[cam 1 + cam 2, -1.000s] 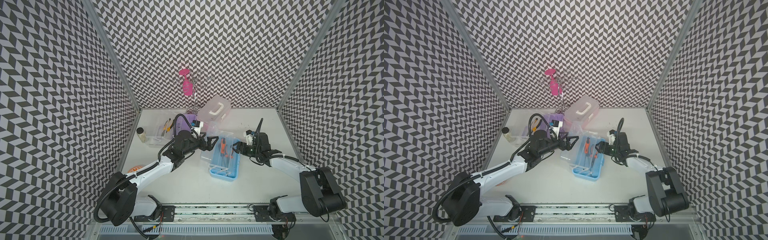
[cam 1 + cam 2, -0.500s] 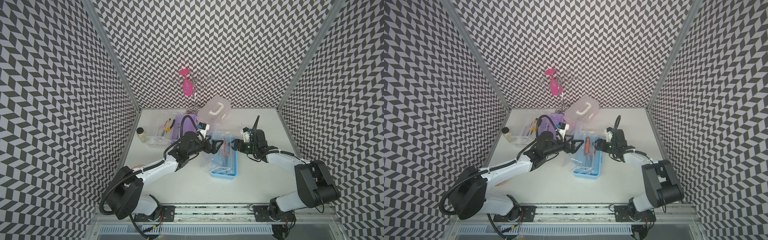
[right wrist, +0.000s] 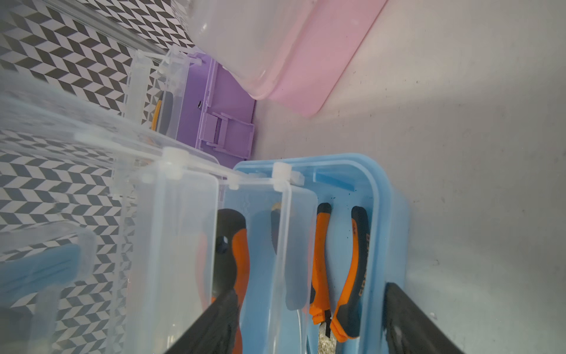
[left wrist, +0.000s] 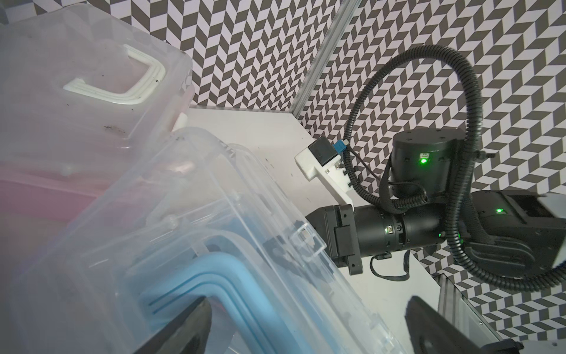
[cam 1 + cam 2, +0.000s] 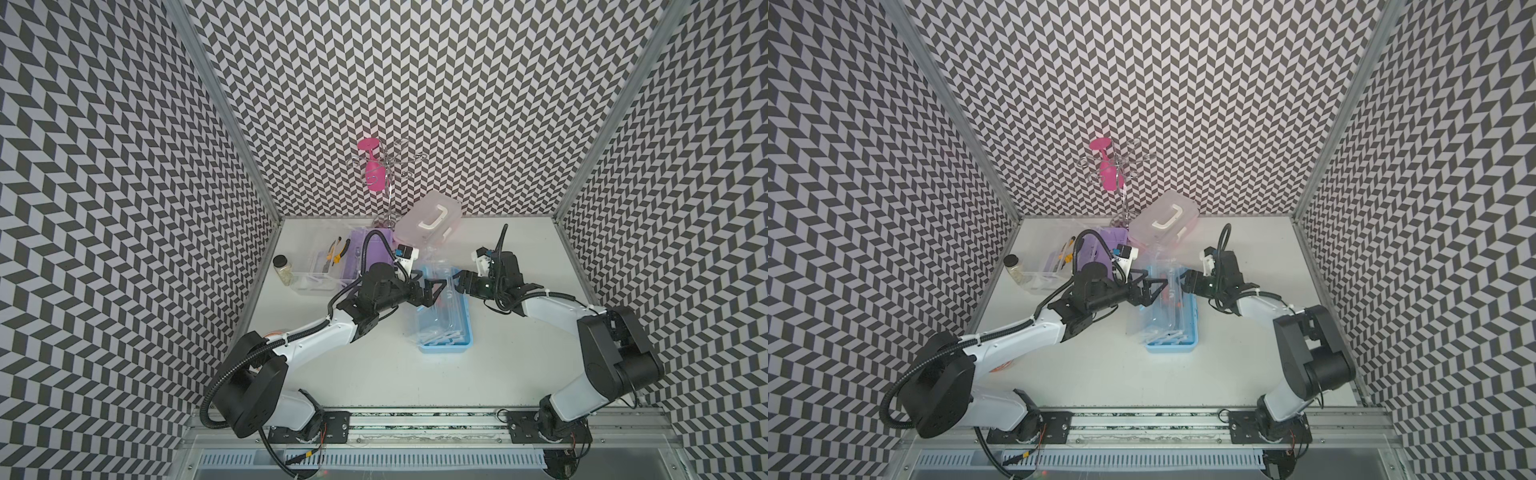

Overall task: Close toolboxes
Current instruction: Close the toolbox lid.

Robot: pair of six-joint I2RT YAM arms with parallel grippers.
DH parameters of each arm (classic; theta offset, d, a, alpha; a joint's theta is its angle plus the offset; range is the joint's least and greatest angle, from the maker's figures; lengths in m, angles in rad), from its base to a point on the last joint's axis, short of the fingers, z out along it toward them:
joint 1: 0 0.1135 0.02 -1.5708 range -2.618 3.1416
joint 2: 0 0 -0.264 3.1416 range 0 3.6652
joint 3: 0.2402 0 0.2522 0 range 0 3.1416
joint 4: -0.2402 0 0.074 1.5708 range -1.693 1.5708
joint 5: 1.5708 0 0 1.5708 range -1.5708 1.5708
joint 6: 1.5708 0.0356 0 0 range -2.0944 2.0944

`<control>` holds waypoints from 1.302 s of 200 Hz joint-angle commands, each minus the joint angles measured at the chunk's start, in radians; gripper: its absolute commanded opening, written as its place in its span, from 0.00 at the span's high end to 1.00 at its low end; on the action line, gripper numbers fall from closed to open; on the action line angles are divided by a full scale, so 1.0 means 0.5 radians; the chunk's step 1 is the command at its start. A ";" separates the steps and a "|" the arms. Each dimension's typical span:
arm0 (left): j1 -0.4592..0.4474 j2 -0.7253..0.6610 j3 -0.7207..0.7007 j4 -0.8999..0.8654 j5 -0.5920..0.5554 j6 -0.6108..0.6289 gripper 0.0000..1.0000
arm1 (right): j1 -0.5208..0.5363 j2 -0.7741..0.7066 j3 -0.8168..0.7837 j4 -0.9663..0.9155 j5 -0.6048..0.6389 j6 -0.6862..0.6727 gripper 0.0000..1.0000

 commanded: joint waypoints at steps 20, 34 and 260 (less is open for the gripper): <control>-0.011 0.066 0.107 -0.146 -0.192 0.053 0.01 | 0.025 0.003 0.061 0.066 0.024 -0.065 0.25; -0.011 0.081 0.111 -0.177 -0.231 0.065 0.01 | 0.023 -0.015 0.051 0.033 0.059 -0.091 0.24; -0.034 0.085 0.234 -0.411 -0.382 0.139 0.01 | -0.003 -0.629 -0.388 -0.392 0.658 -0.266 0.19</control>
